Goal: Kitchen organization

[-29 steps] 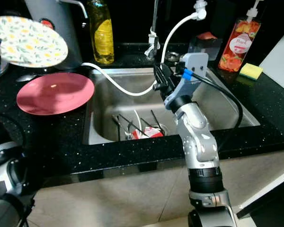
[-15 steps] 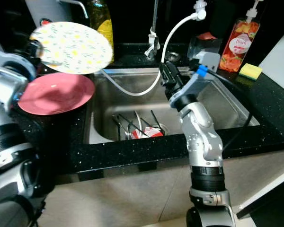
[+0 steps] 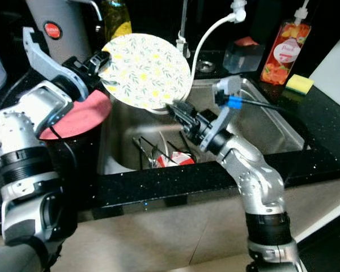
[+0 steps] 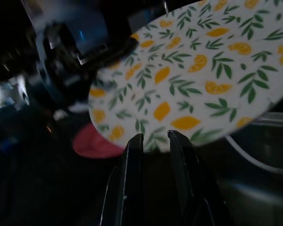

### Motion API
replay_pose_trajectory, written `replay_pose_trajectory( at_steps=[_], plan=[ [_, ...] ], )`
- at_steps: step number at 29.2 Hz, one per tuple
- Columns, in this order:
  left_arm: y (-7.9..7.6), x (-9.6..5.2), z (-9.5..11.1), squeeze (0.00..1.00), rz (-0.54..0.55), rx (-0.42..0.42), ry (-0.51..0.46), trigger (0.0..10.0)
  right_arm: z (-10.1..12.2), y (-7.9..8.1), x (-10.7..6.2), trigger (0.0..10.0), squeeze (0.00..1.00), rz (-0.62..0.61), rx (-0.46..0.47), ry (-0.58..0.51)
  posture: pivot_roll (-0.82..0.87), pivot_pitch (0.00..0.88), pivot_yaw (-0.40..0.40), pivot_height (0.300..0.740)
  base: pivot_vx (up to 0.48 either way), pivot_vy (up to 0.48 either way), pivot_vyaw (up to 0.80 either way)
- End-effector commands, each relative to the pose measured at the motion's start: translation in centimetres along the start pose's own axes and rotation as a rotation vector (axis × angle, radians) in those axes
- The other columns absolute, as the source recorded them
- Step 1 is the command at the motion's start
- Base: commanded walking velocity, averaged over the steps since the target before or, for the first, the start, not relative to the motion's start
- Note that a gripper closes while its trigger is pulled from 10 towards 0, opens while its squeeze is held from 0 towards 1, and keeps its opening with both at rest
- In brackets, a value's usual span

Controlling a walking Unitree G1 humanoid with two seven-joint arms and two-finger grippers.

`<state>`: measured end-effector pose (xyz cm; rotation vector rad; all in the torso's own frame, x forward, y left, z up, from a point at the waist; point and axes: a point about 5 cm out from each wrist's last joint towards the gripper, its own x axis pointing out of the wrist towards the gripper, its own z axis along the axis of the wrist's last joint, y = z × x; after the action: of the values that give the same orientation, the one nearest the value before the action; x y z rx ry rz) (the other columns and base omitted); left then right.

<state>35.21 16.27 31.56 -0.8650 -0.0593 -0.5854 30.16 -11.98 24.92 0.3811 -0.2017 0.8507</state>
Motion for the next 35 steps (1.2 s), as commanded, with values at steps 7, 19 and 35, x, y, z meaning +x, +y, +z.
replay_pose_trajectory(
  at_steps=[7,19,35],
  plan=[
    [-1.7,-1.2,0.7,0.00,-0.143,0.077,-0.013,10.0,1.6,-0.4,-0.6,10.0,0.00,0.016,0.272,-0.152,0.05,0.000,-0.038,0.740,0.000,0.000,0.00],
    [-2.2,-1.9,1.5,0.00,-0.168,0.120,-0.068,10.0,3.0,-1.4,-1.7,10.0,0.00,0.005,0.417,-0.268,0.05,0.000,-0.038,0.740,0.000,0.000,0.00],
    [-3.3,-2.1,1.6,0.00,-0.243,0.136,-0.068,10.0,2.1,-1.1,-1.3,10.0,0.00,0.011,0.464,-0.222,0.05,0.000,-0.041,0.740,0.000,0.000,0.00]
  ],
)
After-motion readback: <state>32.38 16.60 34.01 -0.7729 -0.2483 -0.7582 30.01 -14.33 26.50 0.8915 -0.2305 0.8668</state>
